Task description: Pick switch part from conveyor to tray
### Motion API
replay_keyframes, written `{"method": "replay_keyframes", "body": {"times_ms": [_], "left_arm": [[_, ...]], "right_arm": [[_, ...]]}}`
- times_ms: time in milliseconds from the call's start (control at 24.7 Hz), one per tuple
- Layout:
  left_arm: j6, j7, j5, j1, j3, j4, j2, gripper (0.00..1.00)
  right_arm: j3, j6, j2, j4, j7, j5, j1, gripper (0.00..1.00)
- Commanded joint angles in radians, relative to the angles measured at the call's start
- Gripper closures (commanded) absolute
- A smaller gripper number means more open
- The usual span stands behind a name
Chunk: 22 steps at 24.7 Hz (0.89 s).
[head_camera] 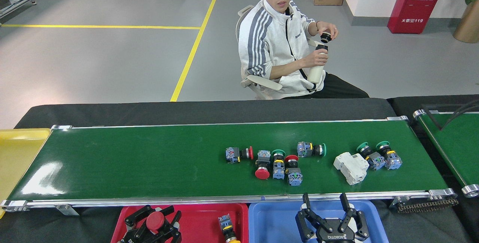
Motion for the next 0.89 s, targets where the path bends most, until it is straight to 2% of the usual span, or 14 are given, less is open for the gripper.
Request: {"method": "replay_keyframes", "body": {"times_ms": [0, 162, 243, 365, 486, 527, 568, 649, 730, 770, 851], "left_arm": [[0.024, 0.007, 0.006, -0.011, 0.044, -0.009, -0.010, 0.00], [0.110, -0.004, 0.003, -0.046, 0.155, 0.042, -0.051, 0.00], [0.176, -0.039, 0.005, -0.071, 0.189, 0.076, -0.048, 0.00], [0.190, -0.045, 0.006, -0.078, 0.196, 0.091, -0.045, 0.00], [0.194, -0.045, 0.005, -0.077, 0.196, 0.091, -0.047, 0.00], [0.197, -0.045, 0.005, -0.078, 0.196, 0.091, -0.048, 0.00], [0.197, -0.045, 0.005, -0.078, 0.195, 0.090, -0.047, 0.00], [0.191, -0.045, -0.001, -0.077, 0.183, 0.090, -0.042, 0.00], [0.193, -0.045, -0.012, -0.083, 0.143, 0.090, -0.045, 0.00], [0.199, -0.045, -0.031, -0.109, 0.094, 0.097, -0.045, 0.00], [0.228, -0.045, -0.087, -0.167, 0.042, 0.142, -0.054, 0.00]], "right_arm": [[0.028, 0.005, 0.006, 0.025, 0.043, 0.005, -0.046, 0.02], [0.069, 0.008, 0.012, 0.094, 0.100, 0.005, -0.128, 0.02], [0.072, 0.006, 0.026, 0.126, 0.123, 0.005, -0.157, 0.02], [0.078, 0.006, 0.049, 0.192, 0.145, 0.005, -0.211, 0.02], [0.123, 0.042, 0.051, 0.275, 0.201, -0.016, -0.295, 0.02], [0.138, 0.074, 0.051, 0.304, 0.215, -0.035, -0.330, 0.04], [0.153, 0.089, 0.051, 0.333, 0.217, -0.052, -0.359, 0.16], [0.178, 0.088, 0.051, 0.397, 0.229, -0.050, -0.411, 0.59], [0.184, 0.080, 0.047, 0.430, 0.240, -0.052, -0.439, 0.84], [0.182, 0.068, 0.046, 0.430, 0.240, -0.058, -0.442, 0.92], [0.181, 0.043, 0.046, 0.425, 0.240, -0.059, -0.444, 0.98]]}}
